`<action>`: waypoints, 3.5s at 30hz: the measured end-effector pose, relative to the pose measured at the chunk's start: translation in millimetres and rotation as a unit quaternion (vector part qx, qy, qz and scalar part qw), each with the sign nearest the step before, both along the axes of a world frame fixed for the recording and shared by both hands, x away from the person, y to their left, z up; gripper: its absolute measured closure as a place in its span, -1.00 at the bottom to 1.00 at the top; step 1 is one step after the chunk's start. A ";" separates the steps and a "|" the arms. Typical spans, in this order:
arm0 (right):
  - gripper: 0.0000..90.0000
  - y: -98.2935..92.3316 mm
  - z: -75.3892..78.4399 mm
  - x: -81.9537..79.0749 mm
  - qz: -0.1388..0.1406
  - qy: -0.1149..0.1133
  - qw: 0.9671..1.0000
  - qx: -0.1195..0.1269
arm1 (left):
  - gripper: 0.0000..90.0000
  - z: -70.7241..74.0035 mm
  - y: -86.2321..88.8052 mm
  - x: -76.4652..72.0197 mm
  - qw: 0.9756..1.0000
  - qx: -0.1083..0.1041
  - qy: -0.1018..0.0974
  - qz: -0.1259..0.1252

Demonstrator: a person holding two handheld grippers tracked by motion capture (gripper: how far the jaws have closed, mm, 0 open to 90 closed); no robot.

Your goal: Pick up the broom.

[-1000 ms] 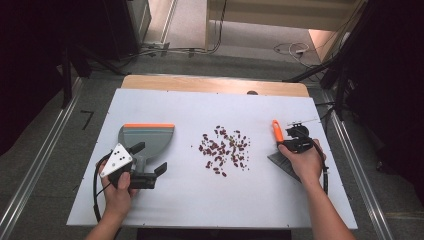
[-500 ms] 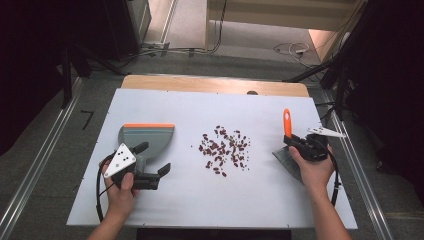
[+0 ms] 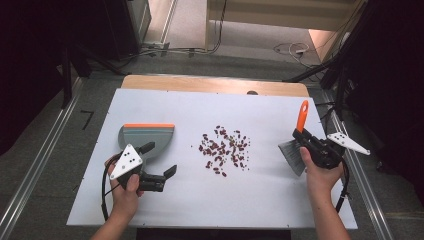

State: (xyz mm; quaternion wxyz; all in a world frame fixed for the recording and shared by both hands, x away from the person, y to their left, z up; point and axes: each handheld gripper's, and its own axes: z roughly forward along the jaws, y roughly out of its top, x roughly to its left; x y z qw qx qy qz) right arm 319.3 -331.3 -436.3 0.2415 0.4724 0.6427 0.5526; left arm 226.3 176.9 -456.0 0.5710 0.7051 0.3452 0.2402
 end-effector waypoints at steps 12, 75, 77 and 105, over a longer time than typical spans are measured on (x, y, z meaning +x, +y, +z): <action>0.55 28.9 23.6 -15.3 0.042 -0.039 0.998 0.017 | -1.00 4.4 -17.5 1.5 1.000 -0.006 -0.003 -0.017; 0.54 192.4 24.2 -81.2 0.230 -0.084 0.969 0.015 | 0.89 8.0 -108.5 -8.7 0.988 -0.043 0.096 -0.109; 0.54 193.1 24.1 -81.2 0.233 -0.086 0.969 0.014 | 0.91 8.3 -106.2 -7.4 0.988 -0.043 0.100 -0.113; -0.04 155.4 28.7 -41.9 0.468 0.026 0.883 0.000 | 0.92 19.5 -63.0 7.2 0.955 -0.041 0.058 -0.288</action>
